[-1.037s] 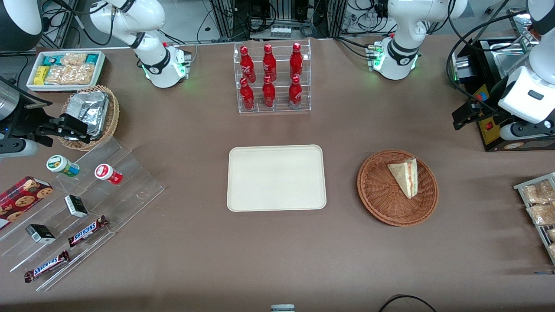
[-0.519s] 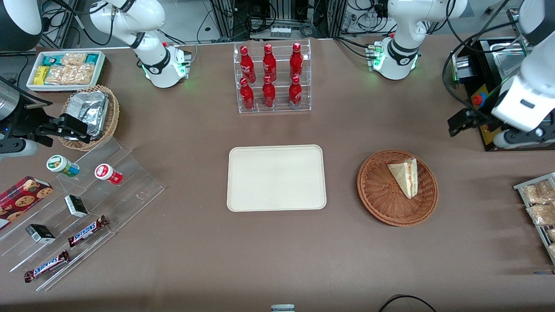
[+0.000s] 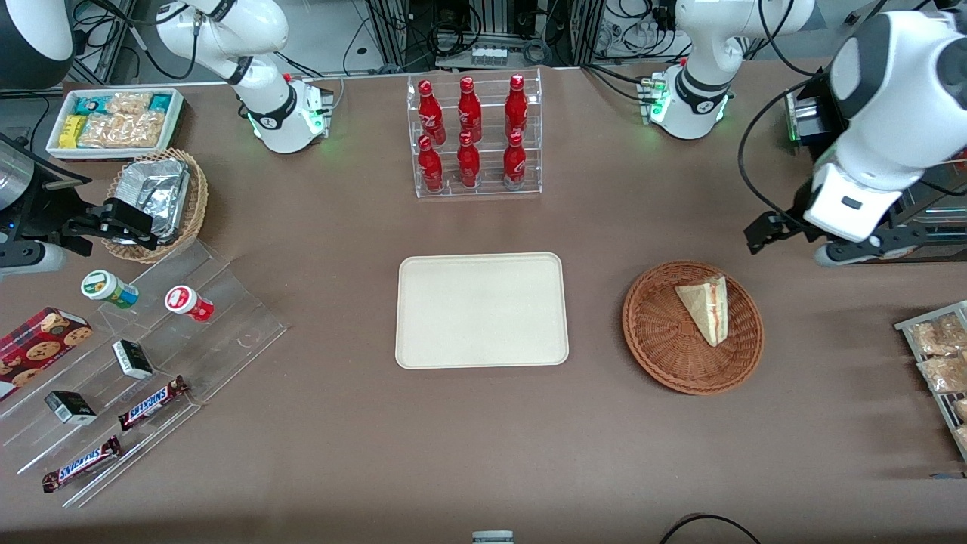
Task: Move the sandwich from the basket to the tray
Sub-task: 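Move the left gripper over the wicker basket above the sandwich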
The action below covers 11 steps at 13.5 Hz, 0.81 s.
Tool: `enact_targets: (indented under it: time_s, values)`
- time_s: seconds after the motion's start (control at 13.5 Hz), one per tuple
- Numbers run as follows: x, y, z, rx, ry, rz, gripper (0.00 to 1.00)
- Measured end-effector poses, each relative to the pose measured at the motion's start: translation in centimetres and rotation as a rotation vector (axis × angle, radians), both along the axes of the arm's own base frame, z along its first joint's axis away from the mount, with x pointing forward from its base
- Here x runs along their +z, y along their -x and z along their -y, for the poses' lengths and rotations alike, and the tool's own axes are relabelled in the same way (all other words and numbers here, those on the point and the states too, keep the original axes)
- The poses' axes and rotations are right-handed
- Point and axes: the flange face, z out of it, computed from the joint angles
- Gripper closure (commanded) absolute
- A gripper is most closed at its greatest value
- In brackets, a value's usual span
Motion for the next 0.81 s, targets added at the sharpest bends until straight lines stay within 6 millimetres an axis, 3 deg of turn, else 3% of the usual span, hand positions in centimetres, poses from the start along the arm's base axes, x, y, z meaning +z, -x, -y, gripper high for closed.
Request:
enact_targets:
  time_s: [0.15, 0.44, 0.81]
  values:
    - [-2.2, 0.9, 1.2, 0.035, 0.002, 0.019, 0.00]
    - [-7.0, 1.7, 1.2, 0.045, 0.011, 0.050, 0.00]
    - [-10.7, 1.9, 0.8, 0.053, 0.011, 0.029, 0.00]
